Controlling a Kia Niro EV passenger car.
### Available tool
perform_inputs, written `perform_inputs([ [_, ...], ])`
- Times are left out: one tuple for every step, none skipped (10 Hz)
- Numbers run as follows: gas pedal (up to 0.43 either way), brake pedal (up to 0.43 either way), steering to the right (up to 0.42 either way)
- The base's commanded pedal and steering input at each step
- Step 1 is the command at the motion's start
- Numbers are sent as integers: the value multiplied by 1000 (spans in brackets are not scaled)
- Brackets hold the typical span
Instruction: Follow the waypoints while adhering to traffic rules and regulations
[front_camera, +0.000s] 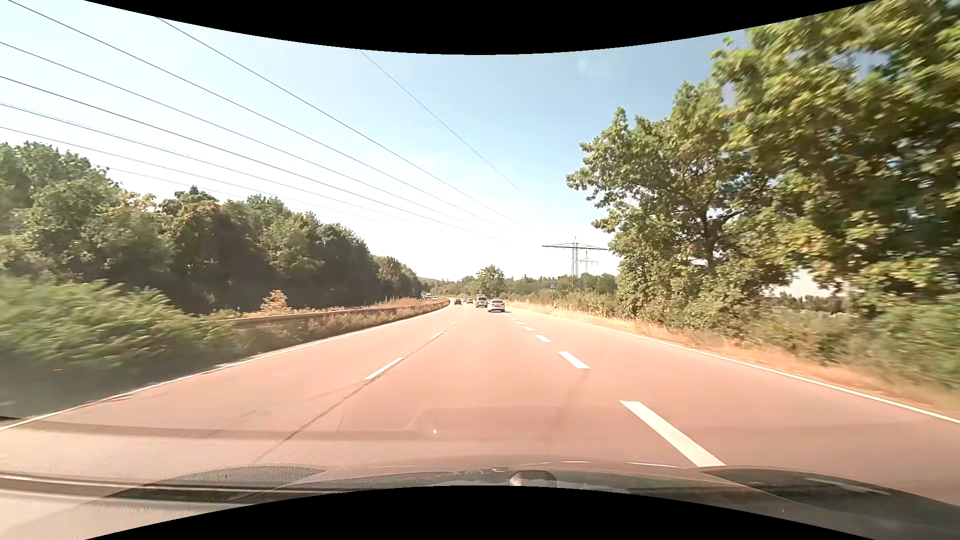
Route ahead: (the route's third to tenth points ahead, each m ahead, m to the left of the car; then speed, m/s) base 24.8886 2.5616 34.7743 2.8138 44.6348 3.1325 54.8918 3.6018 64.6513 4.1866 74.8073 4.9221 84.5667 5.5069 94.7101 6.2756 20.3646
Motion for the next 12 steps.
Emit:
perform_inputs([
  [138, 0, -4],
  [138, 0, -4],
  [138, 0, -4],
  [138, 0, -4],
  [138, 0, -4],
  [138, 0, -4],
  [138, 0, -4],
  [138, 0, -4],
  [138, 0, -4],
  [138, 0, -4],
  [138, 0, -4],
  [138, 0, -4],
])
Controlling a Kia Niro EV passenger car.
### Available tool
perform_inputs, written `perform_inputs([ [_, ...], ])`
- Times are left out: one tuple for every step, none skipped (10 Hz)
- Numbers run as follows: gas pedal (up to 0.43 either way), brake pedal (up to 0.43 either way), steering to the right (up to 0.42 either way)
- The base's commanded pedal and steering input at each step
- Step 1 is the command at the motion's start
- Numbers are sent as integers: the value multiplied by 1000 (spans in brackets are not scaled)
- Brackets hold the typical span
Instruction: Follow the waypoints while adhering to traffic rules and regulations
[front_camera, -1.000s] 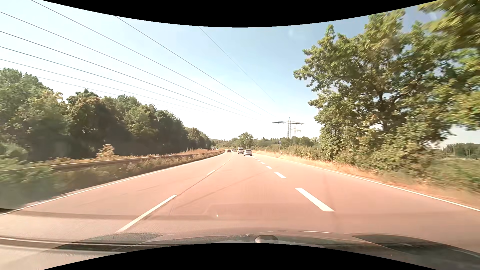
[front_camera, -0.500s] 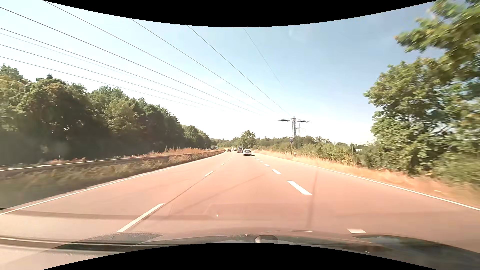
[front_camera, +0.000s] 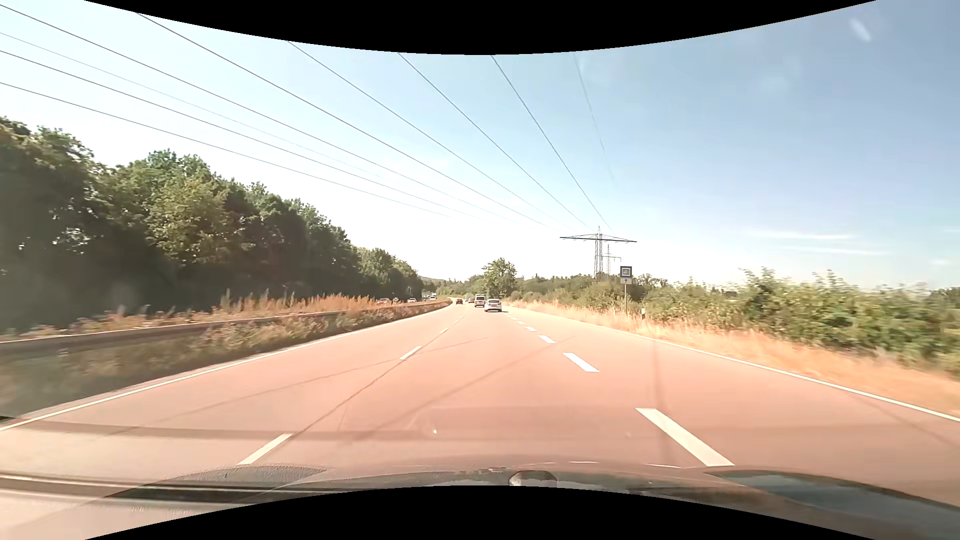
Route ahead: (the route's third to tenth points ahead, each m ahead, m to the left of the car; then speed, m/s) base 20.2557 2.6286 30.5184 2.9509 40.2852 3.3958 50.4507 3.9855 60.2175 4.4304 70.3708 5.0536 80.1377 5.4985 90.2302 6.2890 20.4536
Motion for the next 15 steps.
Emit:
perform_inputs([
  [138, 0, -4],
  [138, 0, -4],
  [138, 0, -4],
  [138, 0, -4],
  [138, 0, -4],
  [138, 0, -4],
  [138, 0, -4],
  [138, 0, -4],
  [138, 0, -4],
  [138, 0, -4],
  [138, 0, -4],
  [138, 0, -4],
  [138, 0, -4],
  [138, 0, -4],
  [138, 0, -4],
])
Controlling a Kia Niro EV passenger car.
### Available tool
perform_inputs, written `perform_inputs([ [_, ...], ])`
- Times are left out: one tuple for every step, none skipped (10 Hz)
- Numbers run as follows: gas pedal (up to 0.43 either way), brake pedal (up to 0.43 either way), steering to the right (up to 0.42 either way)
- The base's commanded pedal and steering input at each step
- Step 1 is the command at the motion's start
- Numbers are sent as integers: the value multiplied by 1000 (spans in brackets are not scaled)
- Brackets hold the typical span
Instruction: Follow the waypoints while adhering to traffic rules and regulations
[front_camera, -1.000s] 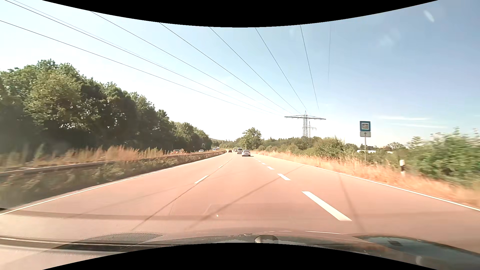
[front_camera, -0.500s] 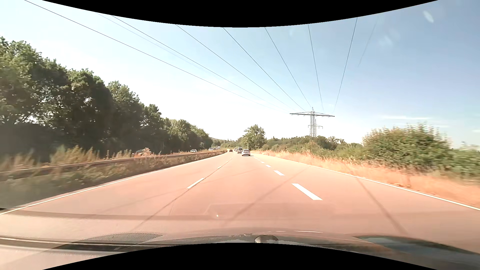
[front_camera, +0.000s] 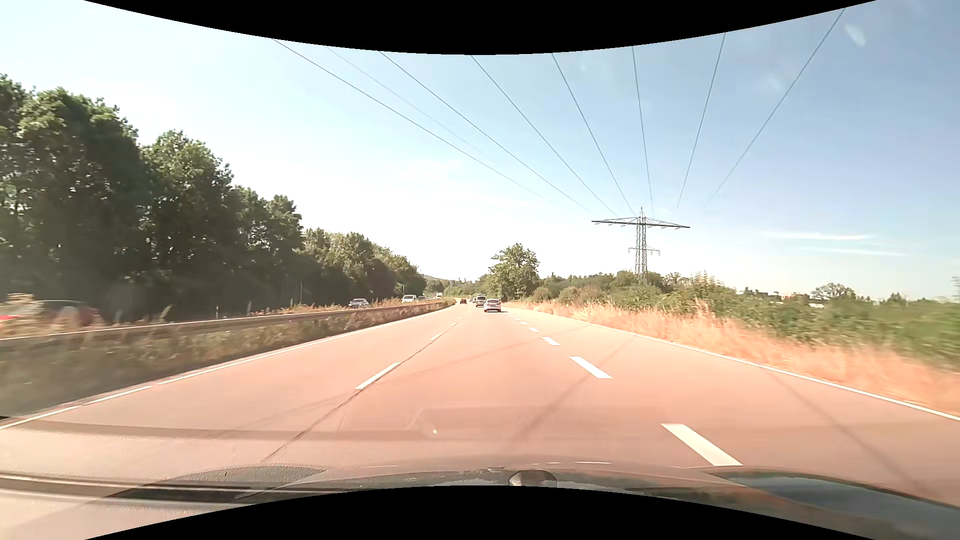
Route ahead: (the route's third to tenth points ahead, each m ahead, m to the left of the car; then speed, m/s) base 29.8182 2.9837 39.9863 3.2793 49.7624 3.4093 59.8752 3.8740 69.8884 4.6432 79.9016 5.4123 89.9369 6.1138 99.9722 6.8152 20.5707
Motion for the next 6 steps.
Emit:
perform_inputs([
  [138, 0, -4],
  [138, 0, -3],
  [138, 0, -3],
  [138, 0, -3],
  [138, 0, -3],
  [138, 0, -2],
])
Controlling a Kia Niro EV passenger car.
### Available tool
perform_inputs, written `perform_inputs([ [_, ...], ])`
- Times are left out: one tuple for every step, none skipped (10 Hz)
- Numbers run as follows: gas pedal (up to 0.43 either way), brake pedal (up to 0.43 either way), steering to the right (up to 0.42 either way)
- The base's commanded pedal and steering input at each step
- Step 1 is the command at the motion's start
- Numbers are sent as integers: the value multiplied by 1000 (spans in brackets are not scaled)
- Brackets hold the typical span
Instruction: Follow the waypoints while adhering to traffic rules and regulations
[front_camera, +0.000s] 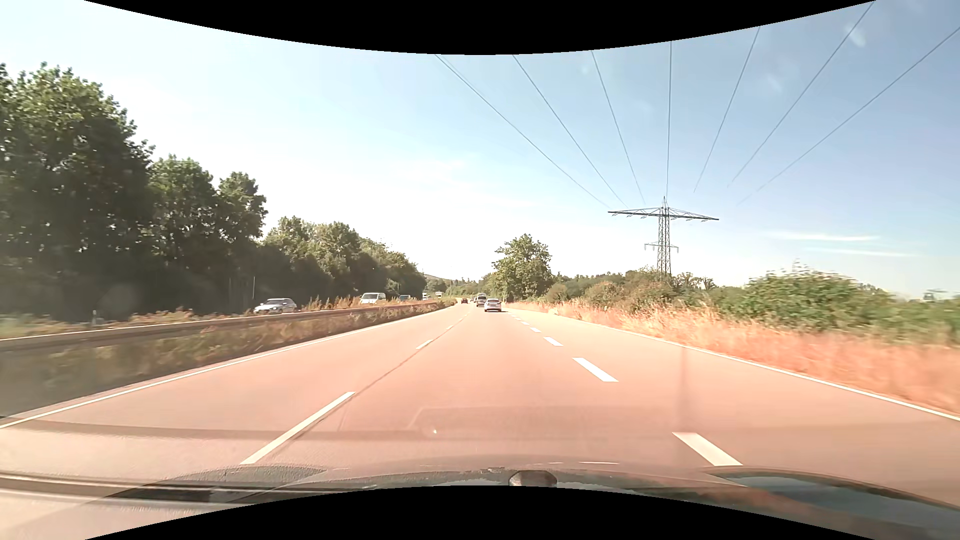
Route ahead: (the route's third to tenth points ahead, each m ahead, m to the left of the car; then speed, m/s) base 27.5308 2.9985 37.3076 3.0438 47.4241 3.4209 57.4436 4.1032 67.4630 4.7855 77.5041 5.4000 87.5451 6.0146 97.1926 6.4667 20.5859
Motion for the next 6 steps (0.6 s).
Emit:
perform_inputs([
  [138, 0, -2],
  [138, 0, -2],
  [138, 0, -2],
  [138, 0, -2],
  [138, 0, -2],
  [138, 0, -2],
])
